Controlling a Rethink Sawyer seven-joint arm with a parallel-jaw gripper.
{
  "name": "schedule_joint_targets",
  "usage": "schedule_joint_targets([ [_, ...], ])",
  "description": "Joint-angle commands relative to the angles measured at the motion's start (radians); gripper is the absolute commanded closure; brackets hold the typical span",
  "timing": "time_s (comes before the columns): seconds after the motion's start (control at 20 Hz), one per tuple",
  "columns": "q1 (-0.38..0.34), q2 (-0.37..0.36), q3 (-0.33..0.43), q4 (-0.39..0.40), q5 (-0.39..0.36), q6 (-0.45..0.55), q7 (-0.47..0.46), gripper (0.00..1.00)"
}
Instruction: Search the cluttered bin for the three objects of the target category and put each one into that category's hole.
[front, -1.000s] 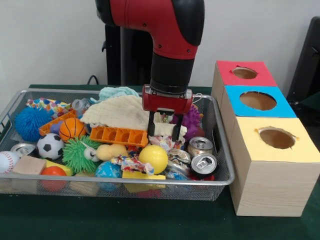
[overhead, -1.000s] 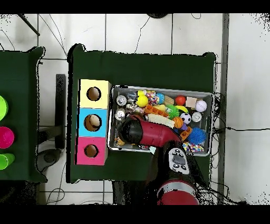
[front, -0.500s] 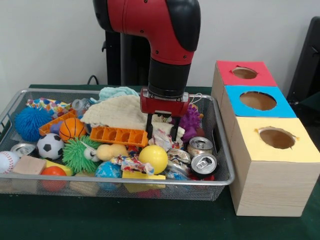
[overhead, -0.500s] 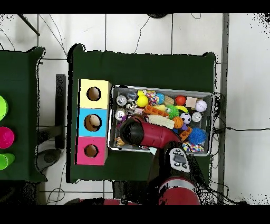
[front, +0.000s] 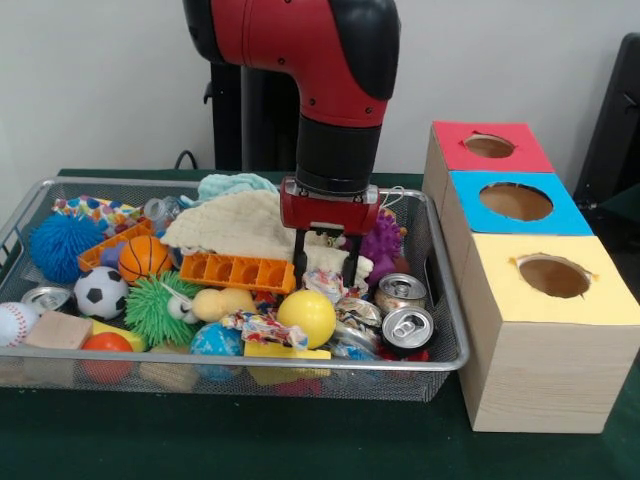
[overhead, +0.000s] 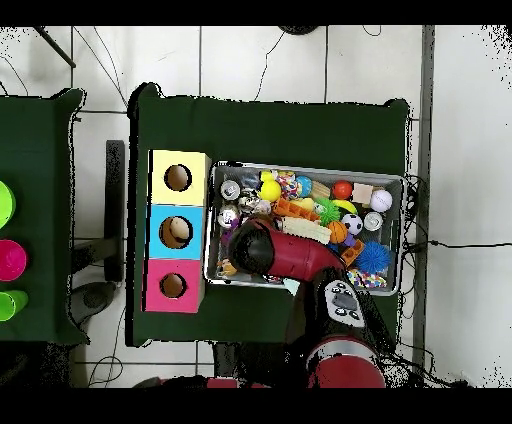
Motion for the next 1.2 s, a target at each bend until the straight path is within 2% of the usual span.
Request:
schedule_joint_targets([
  [0.05,-0.028,-0.096,0.118,0.118,0.044,-0.097,0.272,0.00],
  [0.15,-0.028,-0.114,0.124,0.135,0.057,-0.096,0.279,0.00],
  [0.55,-0.027,-0.091,0.126,0.127,0.071,-0.149,0.272,0.00],
  [0.85,0.001,-0.094,0.103,0.135,0.084,-0.172,0.290,0.00],
  [1.2,0.018,-0.090,0.089,0.132,0.104,-0.163,0.287,0.00],
])
